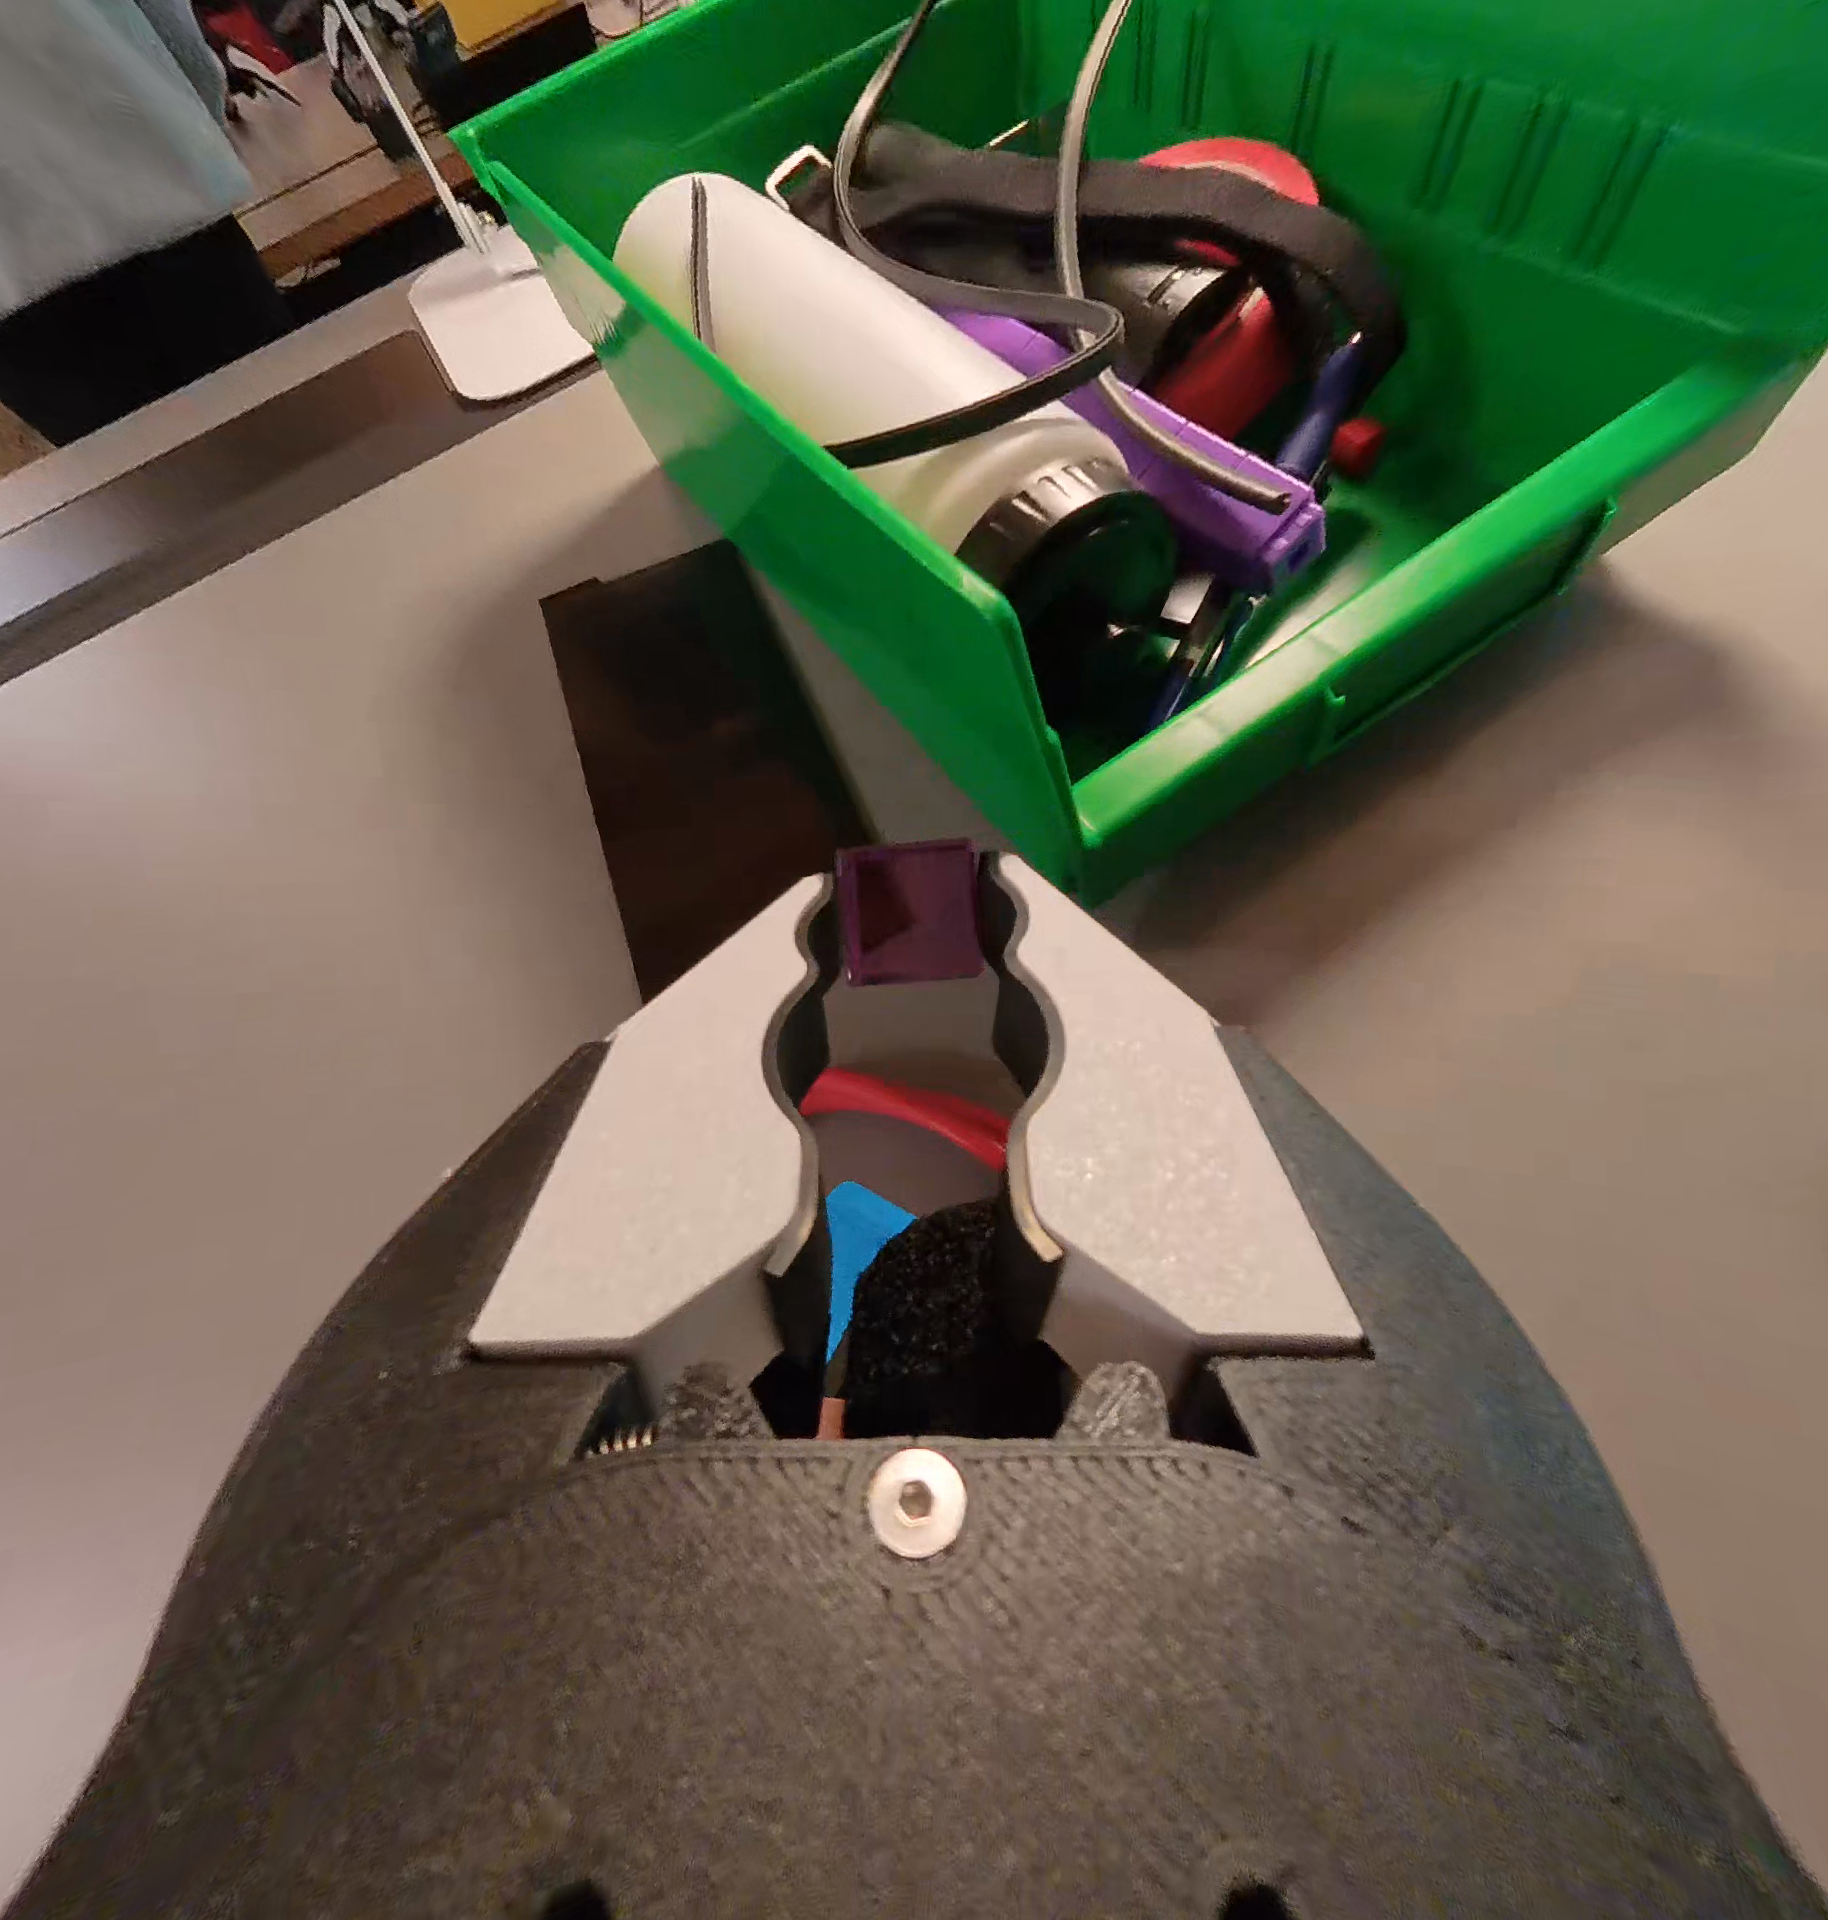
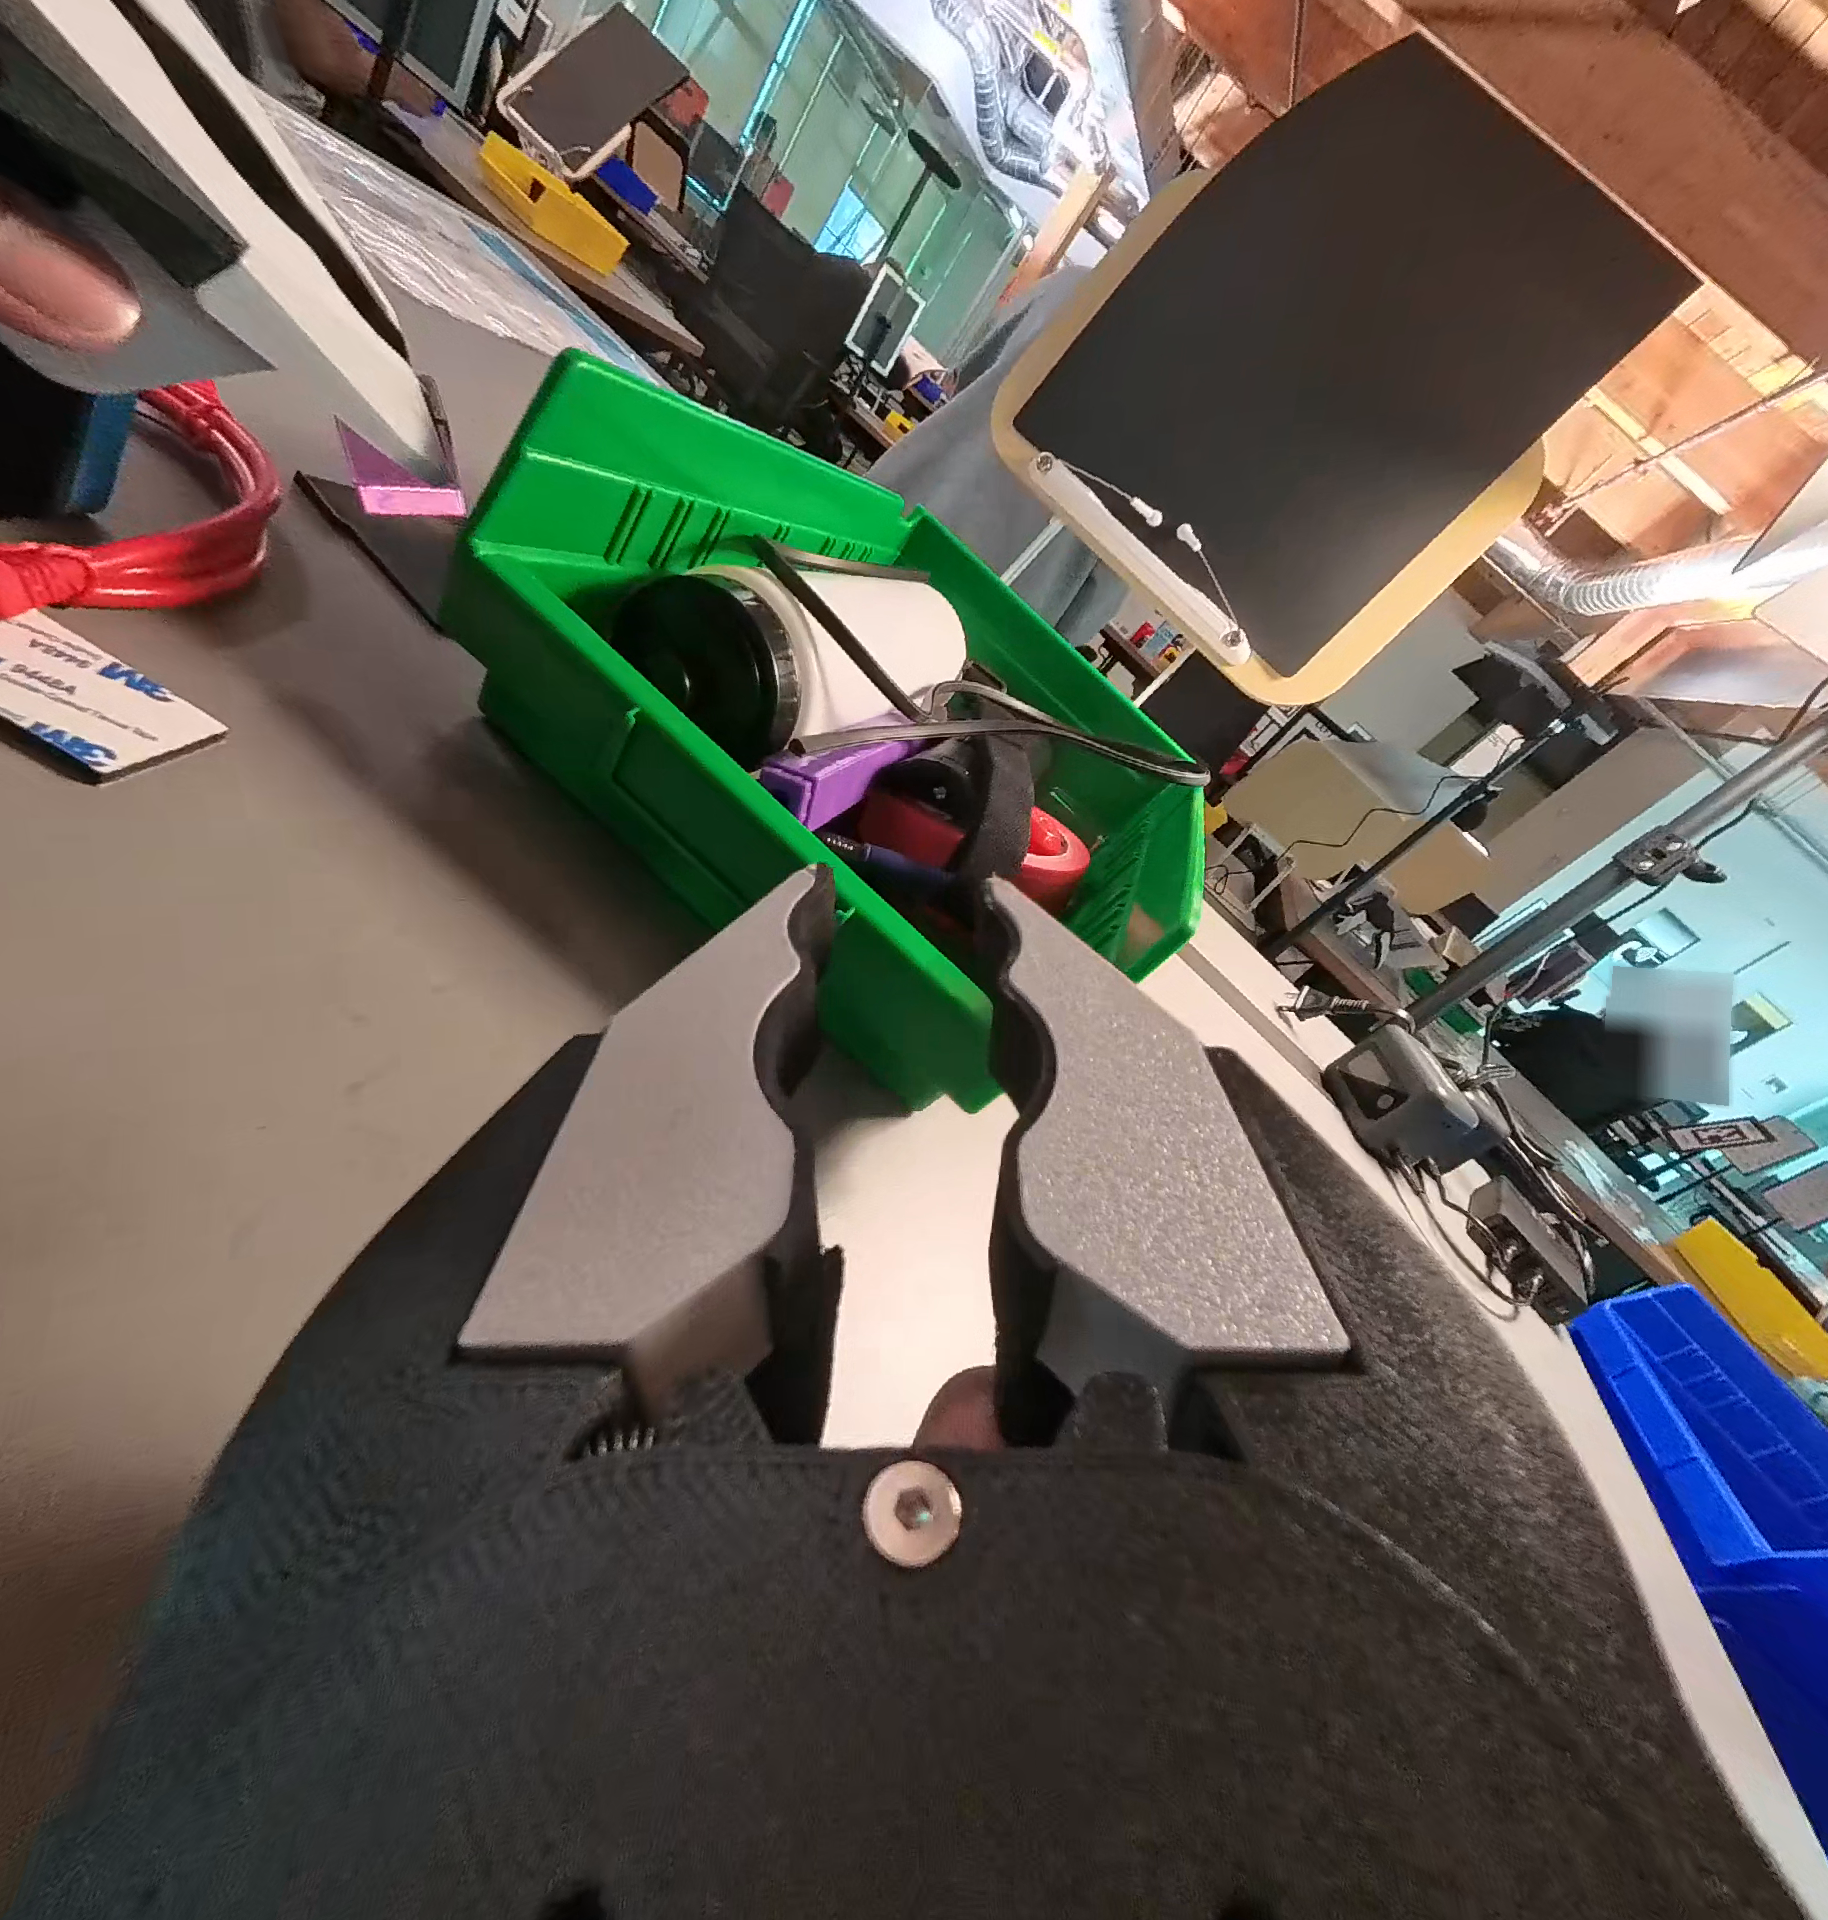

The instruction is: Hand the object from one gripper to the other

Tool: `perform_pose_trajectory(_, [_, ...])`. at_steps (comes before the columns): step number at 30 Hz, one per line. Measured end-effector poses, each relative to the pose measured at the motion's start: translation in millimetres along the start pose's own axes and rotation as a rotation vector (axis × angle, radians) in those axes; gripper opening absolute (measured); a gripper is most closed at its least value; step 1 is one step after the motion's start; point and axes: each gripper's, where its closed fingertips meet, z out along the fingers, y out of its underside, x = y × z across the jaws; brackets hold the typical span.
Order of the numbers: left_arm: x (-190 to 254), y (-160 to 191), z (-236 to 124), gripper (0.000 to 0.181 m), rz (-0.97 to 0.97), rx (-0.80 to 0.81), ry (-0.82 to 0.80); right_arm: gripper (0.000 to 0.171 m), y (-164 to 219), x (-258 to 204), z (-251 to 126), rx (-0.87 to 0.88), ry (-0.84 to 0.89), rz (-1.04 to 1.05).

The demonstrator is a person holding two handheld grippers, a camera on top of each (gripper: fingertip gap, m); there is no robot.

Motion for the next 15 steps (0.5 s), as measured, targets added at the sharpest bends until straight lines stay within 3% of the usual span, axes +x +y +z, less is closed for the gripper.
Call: perform_pose_trajectory(15, [-4, 9, 5, 0.027, 0.077, -0.059, -0.066, 0.027, 3, -4, 1, -0.014, -0.009, -0.015])
